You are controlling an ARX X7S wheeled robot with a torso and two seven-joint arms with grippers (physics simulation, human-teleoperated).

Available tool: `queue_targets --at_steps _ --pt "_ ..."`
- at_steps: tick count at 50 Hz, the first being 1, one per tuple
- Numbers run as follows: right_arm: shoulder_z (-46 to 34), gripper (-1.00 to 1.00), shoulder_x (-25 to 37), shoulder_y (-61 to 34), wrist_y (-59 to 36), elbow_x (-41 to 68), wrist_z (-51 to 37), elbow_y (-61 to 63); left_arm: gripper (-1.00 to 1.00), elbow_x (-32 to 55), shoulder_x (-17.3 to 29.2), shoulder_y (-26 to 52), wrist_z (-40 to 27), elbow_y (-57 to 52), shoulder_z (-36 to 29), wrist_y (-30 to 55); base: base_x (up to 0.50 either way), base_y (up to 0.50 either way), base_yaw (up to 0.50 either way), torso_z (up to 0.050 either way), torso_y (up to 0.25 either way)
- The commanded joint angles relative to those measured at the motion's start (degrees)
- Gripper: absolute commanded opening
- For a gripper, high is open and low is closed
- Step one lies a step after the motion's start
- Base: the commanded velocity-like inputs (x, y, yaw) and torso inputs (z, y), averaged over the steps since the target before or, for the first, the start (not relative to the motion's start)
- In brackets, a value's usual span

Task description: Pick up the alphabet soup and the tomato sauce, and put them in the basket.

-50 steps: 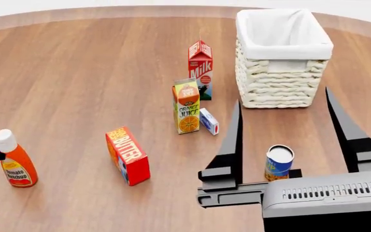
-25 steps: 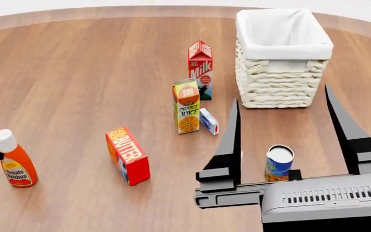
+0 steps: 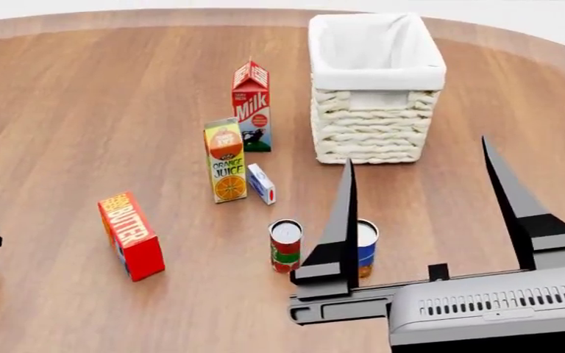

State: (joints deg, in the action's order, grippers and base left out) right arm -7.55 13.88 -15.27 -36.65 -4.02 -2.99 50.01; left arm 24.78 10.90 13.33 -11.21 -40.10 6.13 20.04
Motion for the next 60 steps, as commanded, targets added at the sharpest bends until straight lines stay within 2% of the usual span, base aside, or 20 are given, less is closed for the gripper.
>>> queue_targets --at_steps 1,6,10,46,50,52,60 --pt "-1.41 1.00 0.80 -0.64 -1.53 -0.83 -0.15 -0.05 1.00 0.44 0.43 -0.20 -0.35 0.07 -0.19 -0.31 0.00 0.00 0.00 0.000 0.000" --pt "-1.88 1.00 1.18 0.74 0.76 -1.27 -0.84 -1.19 1.00 0.45 0.55 -0.31 -0.41 0.32 -0.46 -0.58 0.11 0.00 0.00 0.000 0.000" --pt "-1.80 1.00 1.16 -1.15 -2.53 -1.01 -0.23 0.28 1.00 0.41 0.74 -0.18 -0.63 0.29 -0.56 -0.63 0.30 0.02 0.00 0.000 0.000" --pt "-1.84 1.00 1.46 -0.90 -2.03 0.22 -0.93 0.67 1.00 0.80 1.92 -0.75 -1.85 0.10 -1.73 -1.40 0.34 0.02 0.00 0.000 0.000" --pt "-1.65 1.00 1.47 0.62 0.43 0.52 -1.34 -0.01 1.00 0.68 1.99 -1.12 -1.82 0.07 -2.04 -1.74 0.35 0.01 0.00 0.000 0.000" --pt "-1.60 1.00 1.37 -0.90 -2.15 0.76 -0.93 1.21 1.00 1.06 2.13 -0.83 -2.03 0.10 -1.88 -1.53 0.35 0.00 0.00 0.000 0.000" --pt "-1.33 1.00 1.33 -0.68 -1.63 1.44 -0.99 1.22 1.00 1.27 2.74 -0.80 -2.59 -0.13 -2.34 -1.66 0.34 0.00 0.00 0.000 0.000"
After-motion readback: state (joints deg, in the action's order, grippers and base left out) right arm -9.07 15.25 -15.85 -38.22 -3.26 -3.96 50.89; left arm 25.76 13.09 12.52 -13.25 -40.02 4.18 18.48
